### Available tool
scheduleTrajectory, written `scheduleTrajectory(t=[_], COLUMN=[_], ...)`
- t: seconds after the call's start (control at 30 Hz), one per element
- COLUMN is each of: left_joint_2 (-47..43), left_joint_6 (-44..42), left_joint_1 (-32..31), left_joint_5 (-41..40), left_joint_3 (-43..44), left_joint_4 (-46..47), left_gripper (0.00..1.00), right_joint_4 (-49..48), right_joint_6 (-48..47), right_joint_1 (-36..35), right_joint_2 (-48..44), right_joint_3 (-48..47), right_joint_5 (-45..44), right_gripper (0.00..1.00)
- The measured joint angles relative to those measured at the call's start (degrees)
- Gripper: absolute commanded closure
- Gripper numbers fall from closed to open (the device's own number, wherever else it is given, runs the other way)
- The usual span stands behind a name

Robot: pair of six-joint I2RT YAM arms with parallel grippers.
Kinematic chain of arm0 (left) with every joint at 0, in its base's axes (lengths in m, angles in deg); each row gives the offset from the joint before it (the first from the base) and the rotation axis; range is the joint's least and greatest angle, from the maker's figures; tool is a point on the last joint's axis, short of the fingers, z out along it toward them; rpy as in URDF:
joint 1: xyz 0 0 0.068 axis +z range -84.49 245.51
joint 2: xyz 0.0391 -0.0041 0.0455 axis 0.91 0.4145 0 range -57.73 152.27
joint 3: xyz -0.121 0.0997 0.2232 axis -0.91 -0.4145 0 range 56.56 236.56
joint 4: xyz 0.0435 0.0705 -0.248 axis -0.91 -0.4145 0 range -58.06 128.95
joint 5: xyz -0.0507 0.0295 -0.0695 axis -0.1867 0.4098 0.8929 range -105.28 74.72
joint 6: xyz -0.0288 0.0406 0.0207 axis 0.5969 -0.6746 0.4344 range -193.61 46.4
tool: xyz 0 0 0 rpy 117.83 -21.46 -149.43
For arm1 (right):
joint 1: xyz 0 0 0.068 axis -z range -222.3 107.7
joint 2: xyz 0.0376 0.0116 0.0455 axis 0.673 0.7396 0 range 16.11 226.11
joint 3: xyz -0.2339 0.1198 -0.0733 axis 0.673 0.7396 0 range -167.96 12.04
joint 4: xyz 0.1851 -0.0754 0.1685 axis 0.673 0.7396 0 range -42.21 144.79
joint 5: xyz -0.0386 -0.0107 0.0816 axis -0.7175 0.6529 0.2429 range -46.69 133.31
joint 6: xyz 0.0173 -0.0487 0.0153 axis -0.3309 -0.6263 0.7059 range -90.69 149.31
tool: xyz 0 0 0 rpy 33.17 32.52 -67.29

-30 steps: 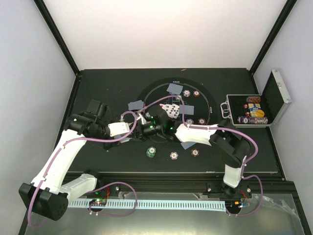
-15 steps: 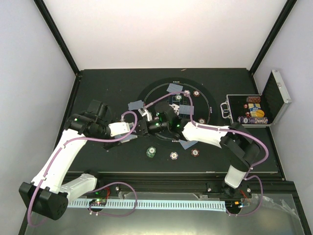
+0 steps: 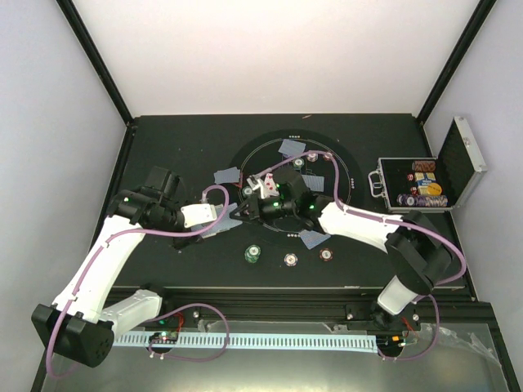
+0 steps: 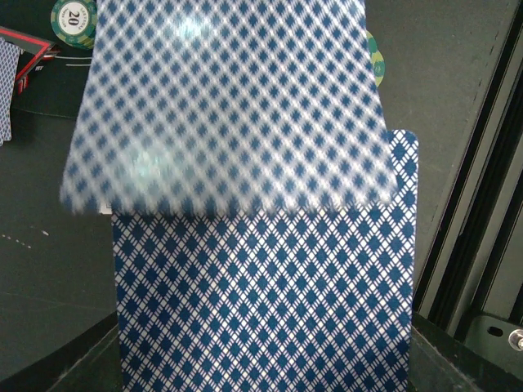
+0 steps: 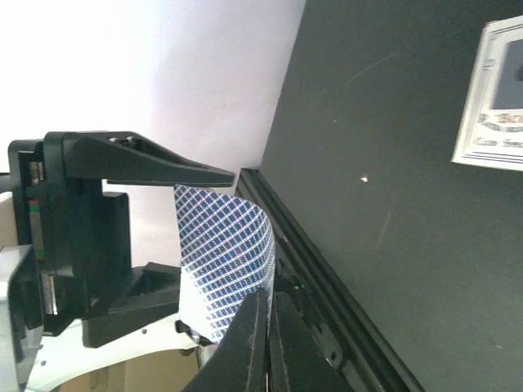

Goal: Distribute texas hold em gaming equipment

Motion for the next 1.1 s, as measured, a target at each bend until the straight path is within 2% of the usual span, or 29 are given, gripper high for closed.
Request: scheduleTrajectory(t=[0.33,0.57,0.7,0.87,1.1], left_joint_2=[0.00,0.83,5.29,11.52,16.57], left_joint_6=[-0.02,-0.17,-1.07,-2.21,-3.19], left_joint_1=[0.00,1.77,8.74,16.41,17.99], left_joint_5=[-0.02,-1.81,-2.91,-3.76,-5.33], left_joint_3=[-0.02,-3.17,-5.14,-7.43,-11.23], left_joint_4=[0.17,3.98,7.34,13.66,19.80], left_gripper=[0.99,0.98,0.98,0.99,0.98], right_joint_4=[4.31,12.33,18.73,23.39,28.17], right_joint_6=[-1.84,-9.51,-15.17,-20.15,-24.44], right_joint_1=[8.72,25.83,34.93,41.22,45.20], right_joint_2=[-5.97,-7.30,-3.78,3.23,13.64], right_joint_3=[5.86,5.31,2.08,-2.01,-7.78], right_joint_5=[0.61,2.27,1.38,0.48,-1.55], right_gripper=[0.99,0.99,0.99,0.99,0.99])
